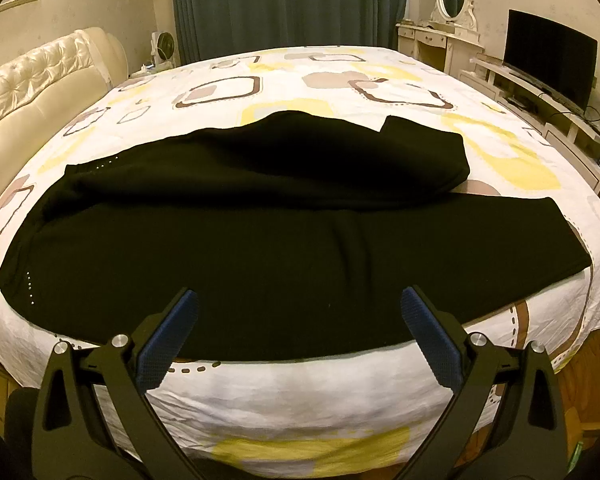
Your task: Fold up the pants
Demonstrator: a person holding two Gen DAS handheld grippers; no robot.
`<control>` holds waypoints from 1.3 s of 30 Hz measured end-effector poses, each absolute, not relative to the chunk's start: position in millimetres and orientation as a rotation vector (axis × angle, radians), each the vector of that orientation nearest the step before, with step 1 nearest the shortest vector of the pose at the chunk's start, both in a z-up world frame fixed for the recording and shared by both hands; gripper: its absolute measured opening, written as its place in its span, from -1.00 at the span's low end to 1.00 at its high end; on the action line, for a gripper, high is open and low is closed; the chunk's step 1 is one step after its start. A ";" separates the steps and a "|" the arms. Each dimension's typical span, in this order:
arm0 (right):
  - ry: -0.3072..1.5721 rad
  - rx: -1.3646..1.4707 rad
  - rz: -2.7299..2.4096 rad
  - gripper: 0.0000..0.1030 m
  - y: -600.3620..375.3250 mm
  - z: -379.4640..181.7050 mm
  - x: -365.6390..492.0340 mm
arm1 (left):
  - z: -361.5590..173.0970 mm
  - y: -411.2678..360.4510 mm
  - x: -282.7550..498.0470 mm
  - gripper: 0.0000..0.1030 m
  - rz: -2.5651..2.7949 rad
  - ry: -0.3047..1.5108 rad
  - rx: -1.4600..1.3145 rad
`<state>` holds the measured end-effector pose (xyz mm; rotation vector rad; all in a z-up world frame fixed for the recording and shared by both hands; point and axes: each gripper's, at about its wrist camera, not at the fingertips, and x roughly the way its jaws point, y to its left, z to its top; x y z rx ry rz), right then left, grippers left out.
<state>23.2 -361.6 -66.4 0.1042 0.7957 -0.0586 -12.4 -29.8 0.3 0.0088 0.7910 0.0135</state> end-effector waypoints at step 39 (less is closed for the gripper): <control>0.799 0.102 -0.059 0.96 -360.7 -68.0 24.2 | -1.8 -30.8 -13.7 0.90 0.013 0.787 0.016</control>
